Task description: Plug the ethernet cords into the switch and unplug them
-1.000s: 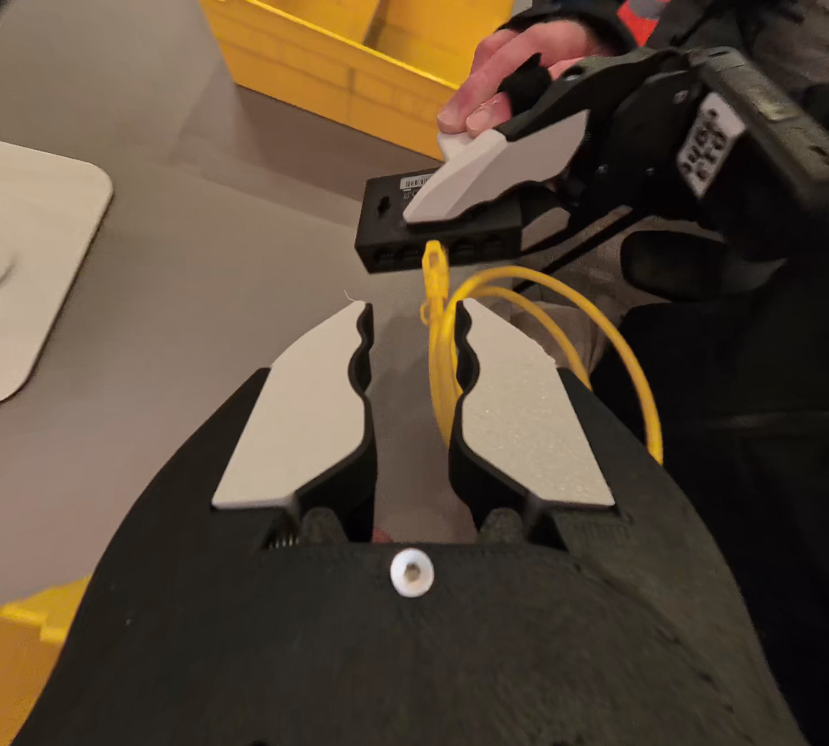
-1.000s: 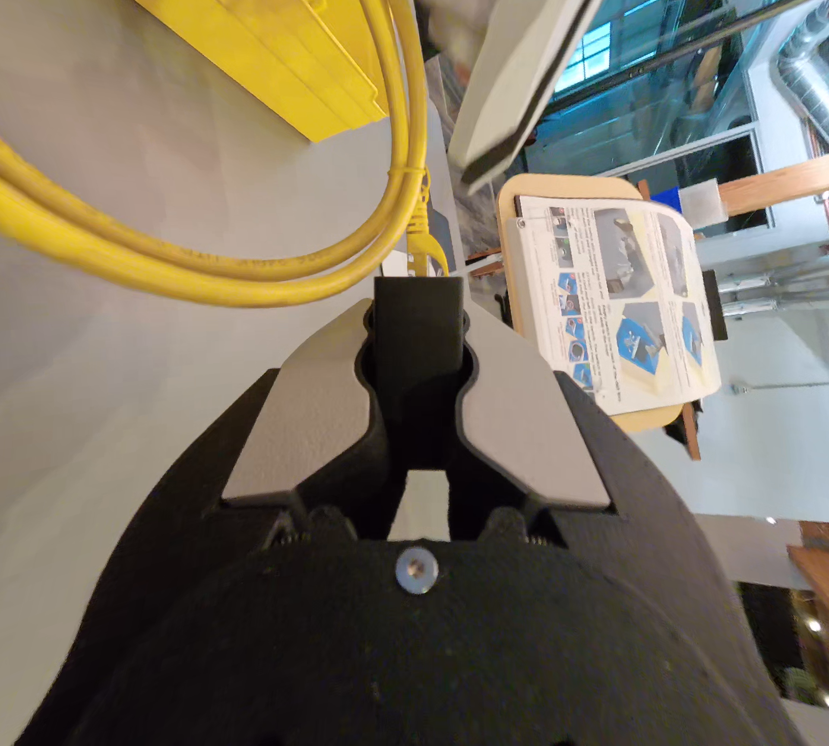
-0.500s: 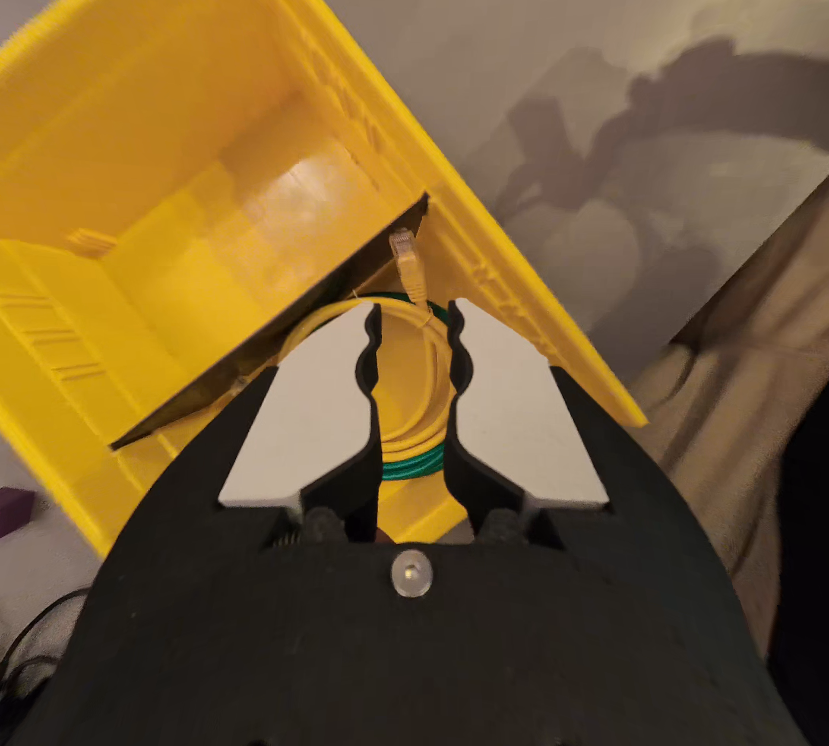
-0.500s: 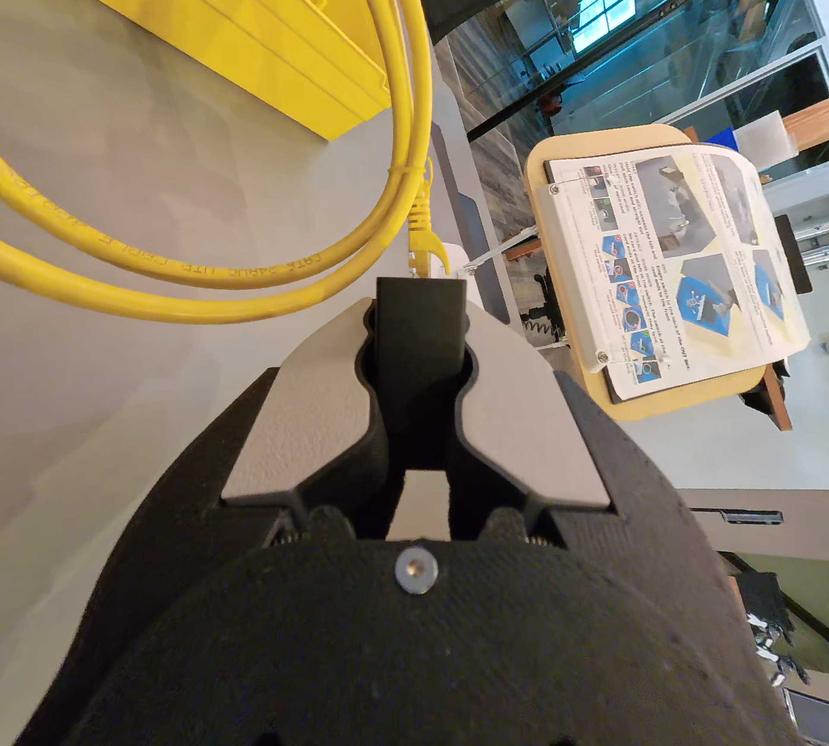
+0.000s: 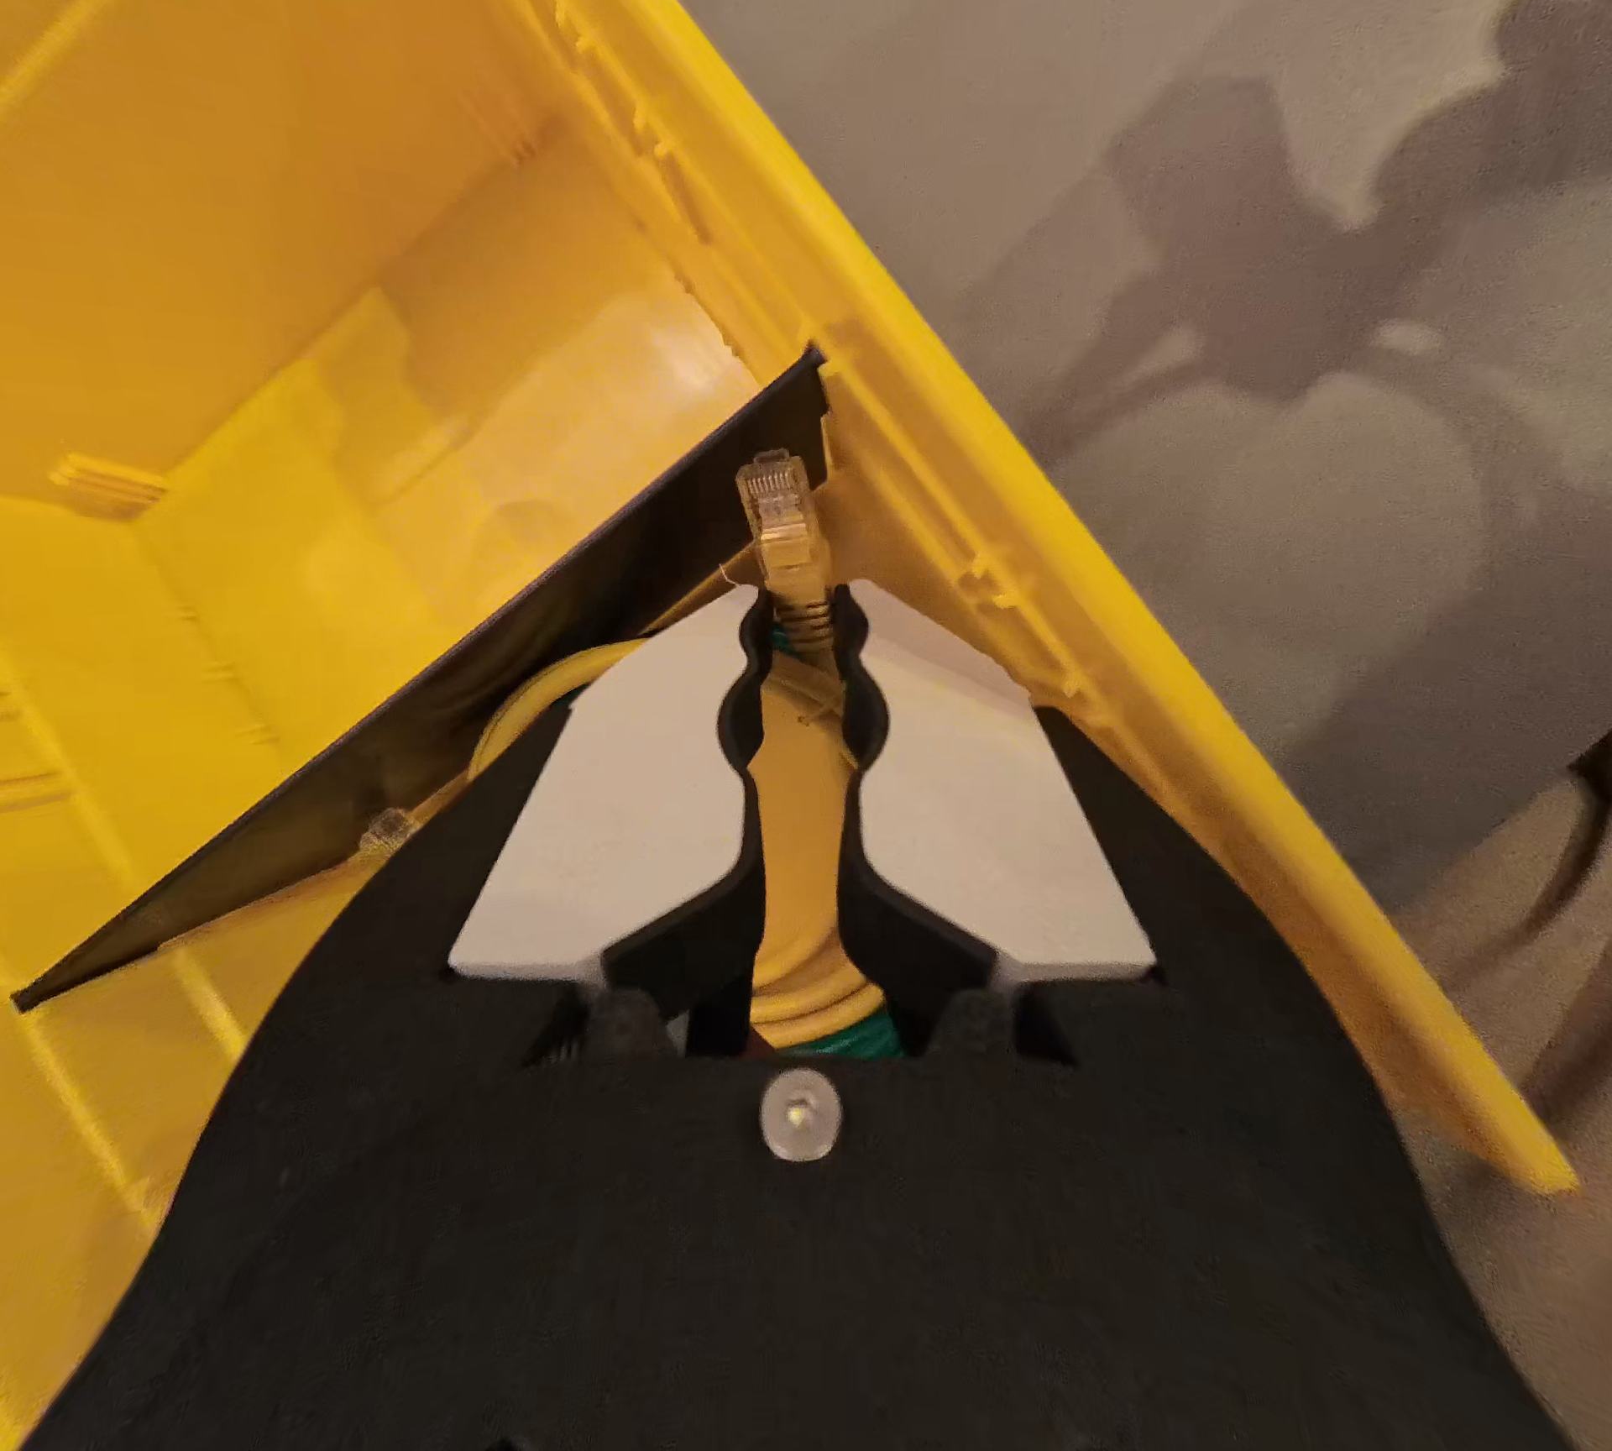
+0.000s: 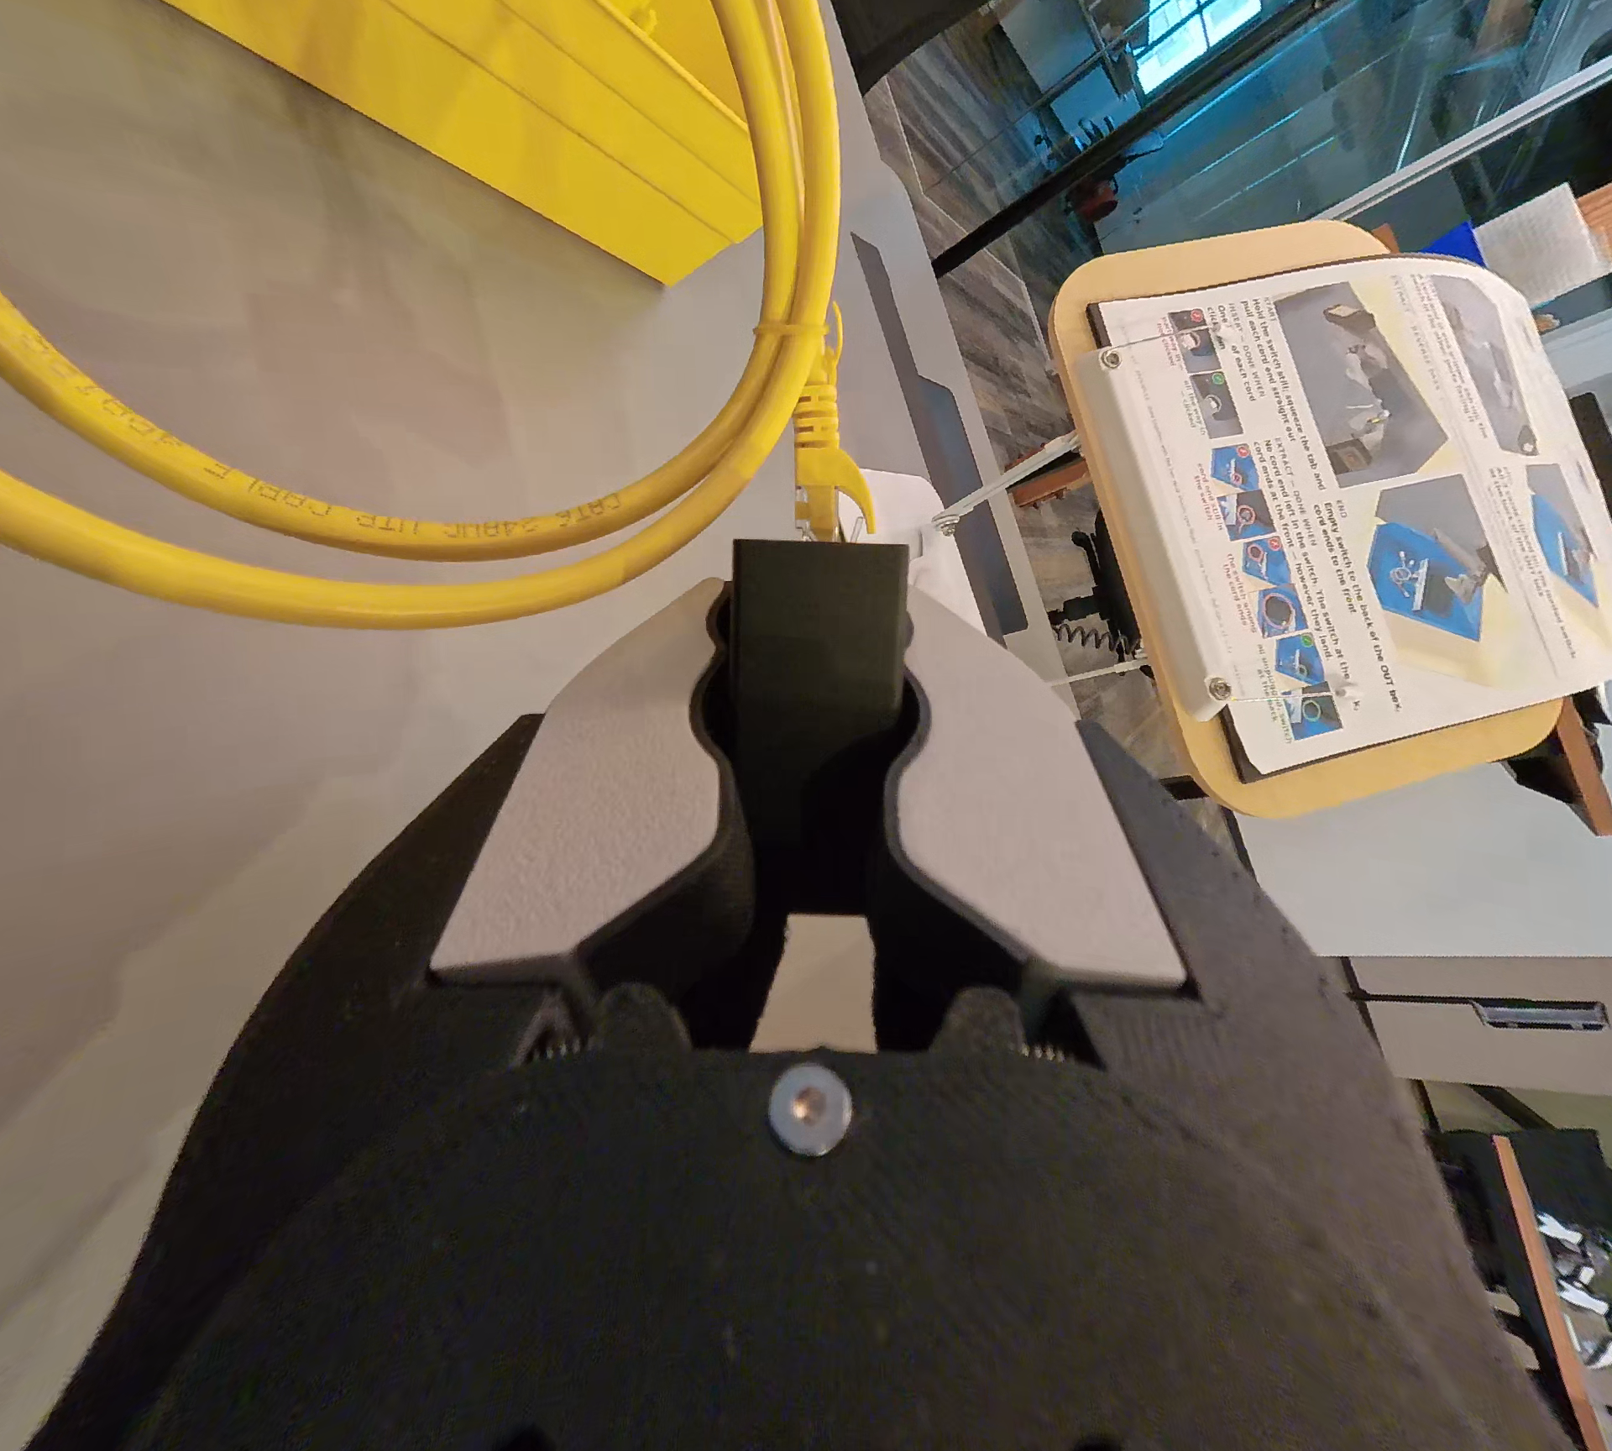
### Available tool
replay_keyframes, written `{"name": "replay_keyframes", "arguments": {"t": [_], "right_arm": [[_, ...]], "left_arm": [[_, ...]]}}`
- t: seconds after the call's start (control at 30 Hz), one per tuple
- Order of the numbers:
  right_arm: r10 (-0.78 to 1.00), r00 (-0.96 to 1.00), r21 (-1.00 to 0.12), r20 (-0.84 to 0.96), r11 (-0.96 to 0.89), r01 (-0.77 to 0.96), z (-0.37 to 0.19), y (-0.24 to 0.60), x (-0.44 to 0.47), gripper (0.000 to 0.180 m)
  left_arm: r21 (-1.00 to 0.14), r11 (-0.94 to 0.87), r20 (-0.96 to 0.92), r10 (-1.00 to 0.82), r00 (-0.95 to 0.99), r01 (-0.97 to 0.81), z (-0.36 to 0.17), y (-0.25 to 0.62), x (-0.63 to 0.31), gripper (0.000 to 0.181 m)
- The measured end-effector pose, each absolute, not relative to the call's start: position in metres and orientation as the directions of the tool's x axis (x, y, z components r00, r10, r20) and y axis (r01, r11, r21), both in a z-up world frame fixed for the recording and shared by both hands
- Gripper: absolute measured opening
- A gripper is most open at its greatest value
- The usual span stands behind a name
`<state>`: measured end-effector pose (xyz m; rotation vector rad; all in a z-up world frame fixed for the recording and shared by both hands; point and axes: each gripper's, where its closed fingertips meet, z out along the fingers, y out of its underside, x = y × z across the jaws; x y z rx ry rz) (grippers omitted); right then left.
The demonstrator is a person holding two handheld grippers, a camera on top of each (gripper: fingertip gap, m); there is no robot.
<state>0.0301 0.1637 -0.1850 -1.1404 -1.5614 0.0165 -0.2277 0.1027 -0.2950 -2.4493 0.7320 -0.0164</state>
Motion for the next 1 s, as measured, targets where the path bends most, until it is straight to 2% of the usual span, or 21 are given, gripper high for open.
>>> {"name": "replay_keyframes", "arguments": {"t": [0.13,0.27,0.43,0.6,0.73,0.8,0.83,0.9,0.93,1.0], "right_arm": [[0.658,0.135,-0.577,0.741,0.520,0.629,-0.183,0.165,0.033,0.029],[0.661,0.158,-0.594,0.733,0.510,0.622,-0.179,0.167,0.038,0.029],[0.658,0.195,-0.616,0.727,0.500,0.609,-0.168,0.170,0.047,0.029],[0.651,0.243,-0.642,0.719,0.488,0.591,-0.152,0.171,0.060,0.030],[0.637,0.283,-0.655,0.717,0.476,0.587,-0.141,0.173,0.079,0.029],[0.633,0.311,-0.668,0.709,0.461,0.584,-0.136,0.176,0.091,0.030],[0.632,0.324,-0.676,0.703,0.454,0.581,-0.134,0.177,0.097,0.030],[0.627,0.343,-0.681,0.700,0.439,0.586,-0.131,0.179,0.108,0.030],[0.622,0.350,-0.680,0.701,0.435,0.590,-0.129,0.179,0.113,0.029],[0.616,0.366,-0.688,0.697,0.431,0.584,-0.125,0.179,0.120,0.029]], "left_arm": [[-0.596,-0.657,-0.126,-0.491,0.862,-0.461,-0.271,0.102,-0.229,0.012],[-0.708,-0.568,-0.122,-0.487,0.865,-0.419,-0.216,0.097,-0.232,0.011],[-0.923,-0.280,-0.078,-0.532,0.843,-0.262,-0.098,0.092,-0.204,0.012],[-0.995,-0.065,-0.010,-0.657,0.754,-0.069,-0.029,0.102,-0.127,0.011],[-0.992,-0.064,0.117,-0.763,0.636,0.106,-0.042,0.124,-0.060,0.011],[-0.957,-0.111,0.240,-0.822,0.517,0.268,-0.058,0.133,-0.035,0.011],[-0.921,-0.160,0.316,-0.841,0.439,0.356,-0.067,0.137,-0.025,0.011],[-0.881,-0.255,0.399,-0.853,0.337,0.398,-0.099,0.146,-0.007,0.012],[-0.850,-0.327,0.477,-0.810,0.341,0.412,-0.123,0.159,-0.006,0.012],[-0.737,-0.490,0.636,-0.736,0.233,0.465,-0.159,0.171,-0.004,0.012]]}}
